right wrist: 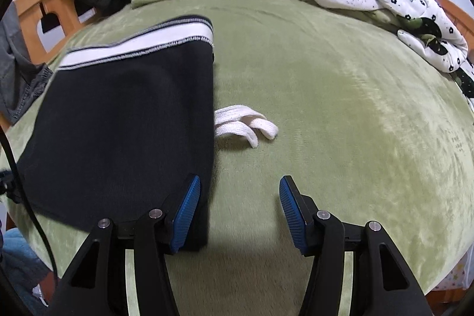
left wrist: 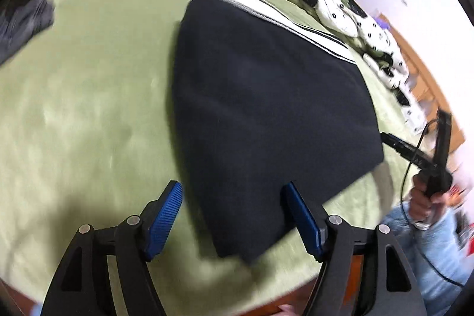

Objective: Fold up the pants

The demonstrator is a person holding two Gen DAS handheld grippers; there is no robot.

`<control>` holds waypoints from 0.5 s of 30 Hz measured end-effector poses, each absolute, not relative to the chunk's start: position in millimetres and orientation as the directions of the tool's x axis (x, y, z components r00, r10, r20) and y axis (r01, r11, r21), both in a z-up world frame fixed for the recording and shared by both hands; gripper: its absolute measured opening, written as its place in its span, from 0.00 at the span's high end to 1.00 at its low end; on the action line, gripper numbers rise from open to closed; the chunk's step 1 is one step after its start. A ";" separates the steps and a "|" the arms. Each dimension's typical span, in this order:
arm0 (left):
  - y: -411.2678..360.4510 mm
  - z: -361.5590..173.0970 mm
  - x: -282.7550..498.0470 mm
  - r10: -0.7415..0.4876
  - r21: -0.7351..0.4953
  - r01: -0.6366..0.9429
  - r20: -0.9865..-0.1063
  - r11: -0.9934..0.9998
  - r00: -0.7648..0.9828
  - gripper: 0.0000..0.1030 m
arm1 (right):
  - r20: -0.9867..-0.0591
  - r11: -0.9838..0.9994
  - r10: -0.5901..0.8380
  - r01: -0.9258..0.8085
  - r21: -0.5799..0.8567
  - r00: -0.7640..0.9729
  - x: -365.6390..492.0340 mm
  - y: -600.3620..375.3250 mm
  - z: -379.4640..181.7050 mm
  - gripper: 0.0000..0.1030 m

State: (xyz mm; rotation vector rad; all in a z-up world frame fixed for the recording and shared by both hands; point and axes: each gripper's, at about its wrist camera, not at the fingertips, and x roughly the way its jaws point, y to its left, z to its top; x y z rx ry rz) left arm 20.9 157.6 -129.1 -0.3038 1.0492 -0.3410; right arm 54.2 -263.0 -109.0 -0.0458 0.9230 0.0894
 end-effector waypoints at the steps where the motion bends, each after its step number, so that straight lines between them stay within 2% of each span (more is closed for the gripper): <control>1: 157.5 -127.8 16.9 -0.399 -0.383 0.133 -0.792 0.914 0.463 0.32 | -0.793 0.995 0.066 -0.102 0.005 0.605 53.0 -264.3 -107.5 0.47; 4: 159.4 -108.3 10.9 -0.304 -0.294 0.112 -0.769 0.949 0.563 0.33 | -0.743 0.992 0.103 -0.118 0.031 0.662 51.8 -268.2 -93.2 0.47; 5: 160.0 -100.9 17.1 -0.319 -0.309 0.121 -0.748 0.943 0.581 0.33 | -0.726 0.989 0.132 -0.135 0.054 0.675 57.5 -269.0 -86.6 0.47; 8: 159.0 -88.5 54.3 -0.350 -0.362 0.103 -0.730 0.927 0.587 0.32 | -0.718 0.979 0.203 -0.163 0.126 0.666 90.8 -267.7 -74.7 0.35; 15: 152.5 -94.1 150.1 -0.293 -0.358 0.011 -0.748 0.934 0.596 0.33 | -0.784 0.954 0.298 -0.186 0.234 0.544 192.4 -251.8 -99.4 0.33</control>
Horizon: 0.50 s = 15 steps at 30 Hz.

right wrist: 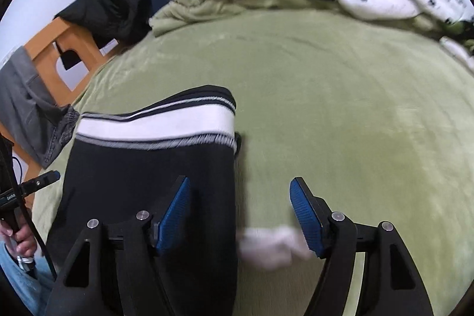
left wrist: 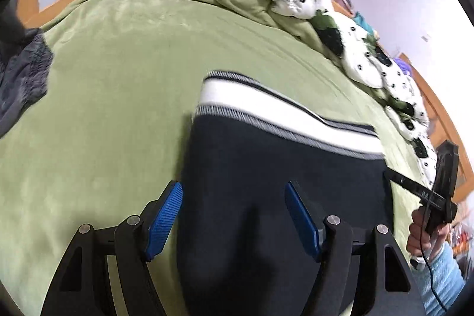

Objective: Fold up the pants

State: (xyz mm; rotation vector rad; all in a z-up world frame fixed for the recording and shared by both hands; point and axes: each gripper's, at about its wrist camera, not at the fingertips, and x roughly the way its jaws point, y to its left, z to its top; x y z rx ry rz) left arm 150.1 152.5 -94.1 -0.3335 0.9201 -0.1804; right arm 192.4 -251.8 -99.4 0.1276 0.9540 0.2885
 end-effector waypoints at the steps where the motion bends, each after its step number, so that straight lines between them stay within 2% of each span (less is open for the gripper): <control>1: 153.1 -98.2 161.5 -0.278 -0.346 -0.002 -0.756 0.938 0.592 0.33 | -0.788 0.944 0.330 -0.195 0.267 0.520 205.7 -250.1 -106.9 0.33; 4: 159.7 -120.1 191.4 -0.306 -0.378 -0.027 -0.787 0.925 0.536 0.32 | -0.769 0.915 0.403 -0.211 0.343 0.496 224.2 -250.4 -116.3 0.33; 9: 181.1 -156.2 212.8 -0.536 -0.625 -0.048 -0.704 0.779 0.465 0.33 | -0.741 0.839 0.543 -0.214 0.500 0.396 256.2 -256.0 -135.7 0.33; 10: 183.2 -163.8 217.1 -0.585 -0.678 -0.059 -0.671 0.732 0.457 0.35 | -0.727 0.815 0.577 -0.207 0.541 0.372 259.4 -256.1 -140.5 0.33; 11: 182.0 -166.4 219.2 -0.608 -0.702 -0.057 -0.651 0.710 0.454 0.46 | -0.708 0.782 0.620 -0.194 0.592 0.338 264.3 -256.9 -147.3 0.33; 12: 178.7 -167.3 222.5 -0.626 -0.718 -0.052 -0.638 0.694 0.449 0.51 | -0.694 0.758 0.649 -0.184 0.625 0.312 266.6 -255.0 -151.9 0.33; 13: 174.3 -166.5 222.1 -0.629 -0.719 -0.045 -0.635 0.694 0.448 0.64 | -0.680 0.737 0.672 -0.182 0.651 0.293 267.6 -253.7 -154.3 0.34; 15: 161.5 -154.2 219.5 -0.591 -0.671 -0.009 -0.660 0.742 0.464 0.69 | -0.666 0.730 0.680 -0.199 0.654 0.307 265.1 -253.0 -148.1 0.49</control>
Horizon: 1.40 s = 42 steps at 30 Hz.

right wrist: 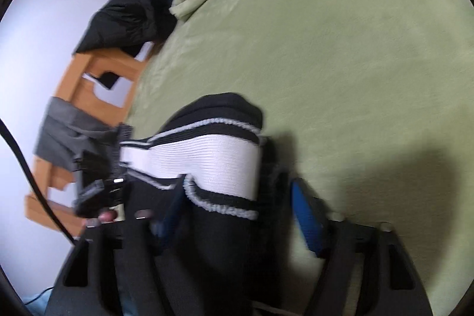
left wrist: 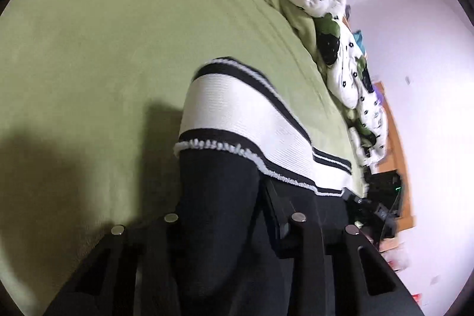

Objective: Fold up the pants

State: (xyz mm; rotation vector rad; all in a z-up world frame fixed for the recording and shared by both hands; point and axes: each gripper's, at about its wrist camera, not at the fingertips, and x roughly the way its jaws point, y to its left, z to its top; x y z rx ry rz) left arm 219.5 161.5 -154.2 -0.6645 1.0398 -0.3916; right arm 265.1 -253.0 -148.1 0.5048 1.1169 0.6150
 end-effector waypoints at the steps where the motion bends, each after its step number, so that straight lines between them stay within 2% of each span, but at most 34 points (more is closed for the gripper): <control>1: 159.1 -149.8 219.7 -0.576 -0.652 0.000 -0.669 0.758 0.469 0.69 | -0.667 0.741 0.669 -0.237 0.628 0.328 261.7 -252.0 -137.9 0.54; 2: 155.2 -143.5 218.9 -0.561 -0.635 0.015 -0.672 0.773 0.482 0.70 | -0.660 0.740 0.671 -0.254 0.623 0.338 259.3 -253.0 -131.0 0.66; 3: 151.3 -136.6 216.4 -0.562 -0.637 0.027 -0.658 0.770 0.501 0.71 | -0.650 0.734 0.677 -0.258 0.628 0.344 258.0 -255.4 -124.6 0.70; 7: 141.6 -108.1 225.8 -0.614 -0.681 0.103 -0.571 0.725 0.545 0.72 | -0.640 0.750 0.657 -0.261 0.607 0.399 253.1 -261.3 -102.5 0.73; 13: 115.2 -90.2 261.6 -0.630 -0.665 0.173 -0.543 0.726 0.556 0.72 | -0.635 0.801 0.589 -0.253 0.543 0.500 278.5 -275.6 -77.7 0.74; 16: 112.1 -110.5 282.4 -0.580 -0.638 0.097 -0.611 0.764 0.539 0.71 | -0.686 0.836 0.534 -0.190 0.514 0.494 295.6 -281.1 -97.6 0.72; 17: 113.1 -119.2 286.0 -0.547 -0.612 0.062 -0.652 0.789 0.526 0.70 | -0.717 0.853 0.508 -0.161 0.497 0.477 300.5 -280.7 -110.4 0.69; 19: 118.1 -134.6 289.1 -0.522 -0.589 0.024 -0.695 0.807 0.495 0.57 | -0.725 0.863 0.495 -0.170 0.477 0.479 300.4 -281.0 -118.7 0.62; 20: 123.7 -138.9 288.9 -0.512 -0.584 0.003 -0.709 0.812 0.484 0.44 | -0.739 0.878 0.472 -0.179 0.444 0.481 299.9 -279.5 -115.8 0.57; 21: 129.3 -137.7 287.1 -0.506 -0.583 -0.008 -0.712 0.812 0.486 0.43 | -0.766 0.905 0.424 -0.196 0.377 0.483 299.5 -274.9 -107.9 0.52; 24: 135.6 -115.4 277.8 -0.422 -0.502 0.006 -0.720 0.865 0.550 0.47 | -0.757 0.950 0.307 -0.233 0.207 0.577 287.7 -261.7 -76.5 0.52; 28: 123.0 -80.2 274.4 -0.394 -0.441 0.090 -0.669 0.893 0.630 0.47 | -0.673 0.968 0.240 -0.229 0.108 0.699 278.2 -246.8 -52.5 0.53; 31: 90.5 -65.3 280.8 -0.333 -0.315 0.153 -0.661 0.937 0.673 0.46 | -0.697 0.964 0.239 -0.254 0.084 0.676 285.5 -227.1 -70.3 0.59; 34: 71.9 -86.9 296.9 -0.186 -0.158 0.104 -0.719 0.982 0.670 0.47 | -0.728 0.972 0.107 -0.227 -0.067 0.677 295.3 -212.1 -101.3 0.64; 36: 69.3 -108.4 307.9 -0.159 -0.135 0.085 -0.776 0.987 0.611 0.51 | -0.728 0.978 0.098 -0.202 -0.057 0.679 302.8 -219.4 -112.6 0.65; 39: 72.0 -105.3 299.6 -0.155 -0.132 0.084 -0.769 0.988 0.620 0.51 | -0.754 0.987 0.092 -0.158 -0.017 0.651 305.8 -229.8 -105.4 0.65; 42: 82.2 -101.0 284.1 -0.234 -0.229 0.078 -0.803 0.970 0.549 0.51 | -0.749 0.990 0.091 -0.140 -0.002 0.656 283.4 -232.8 -91.4 0.65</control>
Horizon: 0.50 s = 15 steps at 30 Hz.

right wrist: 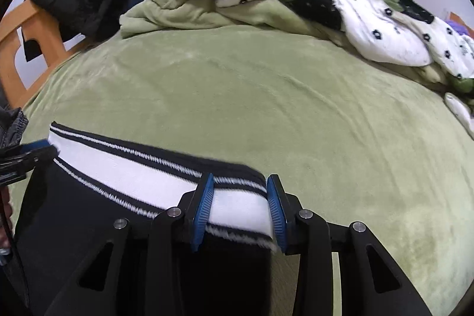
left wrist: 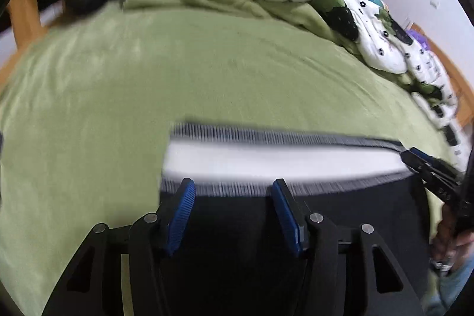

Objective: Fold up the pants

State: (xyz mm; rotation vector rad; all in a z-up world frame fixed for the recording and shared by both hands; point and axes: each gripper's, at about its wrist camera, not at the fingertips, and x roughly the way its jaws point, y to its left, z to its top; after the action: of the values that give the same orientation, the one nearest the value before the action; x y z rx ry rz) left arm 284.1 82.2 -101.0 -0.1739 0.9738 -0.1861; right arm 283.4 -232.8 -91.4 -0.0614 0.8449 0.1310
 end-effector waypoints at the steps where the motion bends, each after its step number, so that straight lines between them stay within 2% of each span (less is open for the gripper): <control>1: 83.8 -102.8 270.9 -0.247 -0.239 0.084 -0.818 0.967 0.519 0.51 | -0.751 0.989 0.111 -0.144 0.022 0.651 269.5 -233.0 -87.9 0.65; 5: 76.0 -108.6 215.8 -0.213 -0.167 0.137 -0.845 0.976 0.490 0.51 | -0.780 0.985 0.110 -0.173 0.002 0.617 224.3 -228.5 -83.1 0.64; 10: 80.9 -105.3 130.6 -0.218 -0.158 0.156 -0.823 0.975 0.524 0.49 | -0.777 0.974 0.088 -0.219 -0.065 0.623 150.6 -225.7 -86.4 0.64; 15: 101.3 -109.5 62.7 -0.243 -0.158 0.204 -0.820 0.966 0.518 0.48 | -0.790 0.974 0.092 -0.221 -0.056 0.606 105.4 -224.9 -104.0 0.64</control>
State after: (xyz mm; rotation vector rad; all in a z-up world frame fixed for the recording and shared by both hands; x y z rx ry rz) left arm 62.7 101.3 -109.5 -0.0435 0.9905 -0.2683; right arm 105.4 -224.9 -104.0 -0.1537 0.9031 0.1817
